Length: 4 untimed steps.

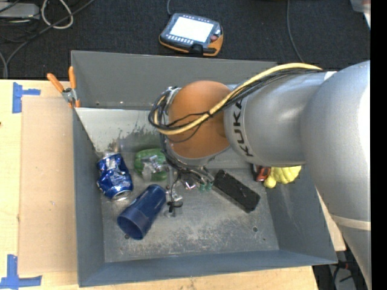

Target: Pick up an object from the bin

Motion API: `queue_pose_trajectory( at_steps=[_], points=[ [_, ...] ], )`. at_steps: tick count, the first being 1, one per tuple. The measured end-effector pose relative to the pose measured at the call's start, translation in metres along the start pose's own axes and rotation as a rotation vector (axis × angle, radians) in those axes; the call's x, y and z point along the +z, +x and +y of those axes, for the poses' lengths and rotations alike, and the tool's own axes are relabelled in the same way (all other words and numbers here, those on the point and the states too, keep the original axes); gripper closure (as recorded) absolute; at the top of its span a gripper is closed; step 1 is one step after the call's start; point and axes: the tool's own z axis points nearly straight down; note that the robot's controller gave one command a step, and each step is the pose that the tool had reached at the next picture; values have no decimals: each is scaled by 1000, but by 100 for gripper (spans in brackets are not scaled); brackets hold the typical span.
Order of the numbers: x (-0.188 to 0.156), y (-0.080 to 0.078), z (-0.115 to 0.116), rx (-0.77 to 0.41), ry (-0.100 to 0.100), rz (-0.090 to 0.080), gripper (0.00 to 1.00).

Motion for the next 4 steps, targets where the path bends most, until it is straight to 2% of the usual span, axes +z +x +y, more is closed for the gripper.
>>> queue_pose_trajectory(
  at_steps=[1, 2, 3, 4],
  points=[
    [12, 5, 25, -240, -9, 7, 0],
    [43, -2, 9, -430, -2, 2, 0],
    [42, 3, 18, -434, -12, 7, 100],
    [43, 3, 18, -433, -12, 7, 100]
  ],
)
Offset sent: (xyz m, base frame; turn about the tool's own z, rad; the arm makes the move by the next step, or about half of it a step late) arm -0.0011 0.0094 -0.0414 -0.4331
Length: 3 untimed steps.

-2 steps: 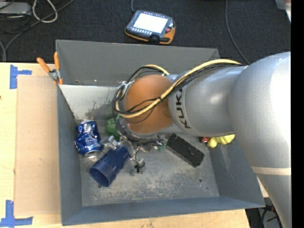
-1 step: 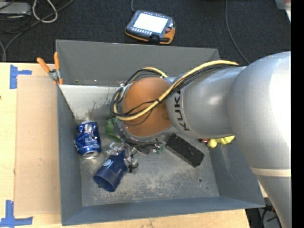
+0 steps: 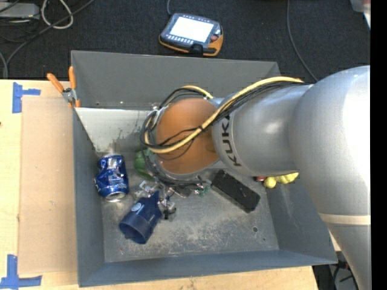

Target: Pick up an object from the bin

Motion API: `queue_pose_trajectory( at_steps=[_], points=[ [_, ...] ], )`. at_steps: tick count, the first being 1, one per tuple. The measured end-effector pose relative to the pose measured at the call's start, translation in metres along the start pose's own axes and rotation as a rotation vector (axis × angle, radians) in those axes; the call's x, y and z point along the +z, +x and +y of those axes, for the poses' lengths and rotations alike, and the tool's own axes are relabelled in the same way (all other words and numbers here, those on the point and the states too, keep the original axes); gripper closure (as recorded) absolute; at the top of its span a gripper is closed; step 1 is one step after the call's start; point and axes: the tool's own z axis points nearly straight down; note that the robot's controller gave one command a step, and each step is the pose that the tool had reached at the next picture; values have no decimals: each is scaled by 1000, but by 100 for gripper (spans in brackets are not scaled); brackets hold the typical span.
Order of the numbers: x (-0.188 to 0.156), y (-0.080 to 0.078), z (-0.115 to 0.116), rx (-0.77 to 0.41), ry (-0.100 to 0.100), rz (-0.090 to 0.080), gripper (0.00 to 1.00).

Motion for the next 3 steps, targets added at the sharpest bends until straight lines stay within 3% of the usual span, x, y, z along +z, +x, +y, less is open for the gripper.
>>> queue_pose_trajectory(
  at_steps=[1, 3],
  points=[
    [0, 0, 0, 2, -1, 0, 100],
    [-42, 0, 2, 6, -2, 2, 100]
  ],
)
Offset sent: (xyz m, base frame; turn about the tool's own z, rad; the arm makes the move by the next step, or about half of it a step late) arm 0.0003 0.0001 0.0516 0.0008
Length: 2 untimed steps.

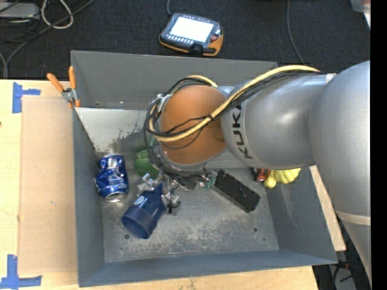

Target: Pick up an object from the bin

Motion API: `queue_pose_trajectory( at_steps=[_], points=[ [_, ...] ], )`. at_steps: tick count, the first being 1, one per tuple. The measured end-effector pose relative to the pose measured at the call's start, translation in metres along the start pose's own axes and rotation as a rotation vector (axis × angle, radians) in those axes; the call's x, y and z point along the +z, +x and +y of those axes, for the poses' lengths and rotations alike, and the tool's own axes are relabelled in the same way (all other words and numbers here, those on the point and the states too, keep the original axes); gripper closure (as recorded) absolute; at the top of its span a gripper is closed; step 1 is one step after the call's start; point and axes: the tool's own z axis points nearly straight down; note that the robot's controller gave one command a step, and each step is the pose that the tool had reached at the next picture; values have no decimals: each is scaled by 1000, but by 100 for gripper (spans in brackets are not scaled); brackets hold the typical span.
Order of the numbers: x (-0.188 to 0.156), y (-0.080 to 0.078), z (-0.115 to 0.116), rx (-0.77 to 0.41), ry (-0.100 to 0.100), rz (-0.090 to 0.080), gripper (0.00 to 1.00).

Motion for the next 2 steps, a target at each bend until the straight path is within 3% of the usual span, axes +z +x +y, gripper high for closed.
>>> queue_pose_trajectory(
  at_steps=[2],
  points=[
    [-18, 0, 1, 4, 0, -1, 100]
  ],
)
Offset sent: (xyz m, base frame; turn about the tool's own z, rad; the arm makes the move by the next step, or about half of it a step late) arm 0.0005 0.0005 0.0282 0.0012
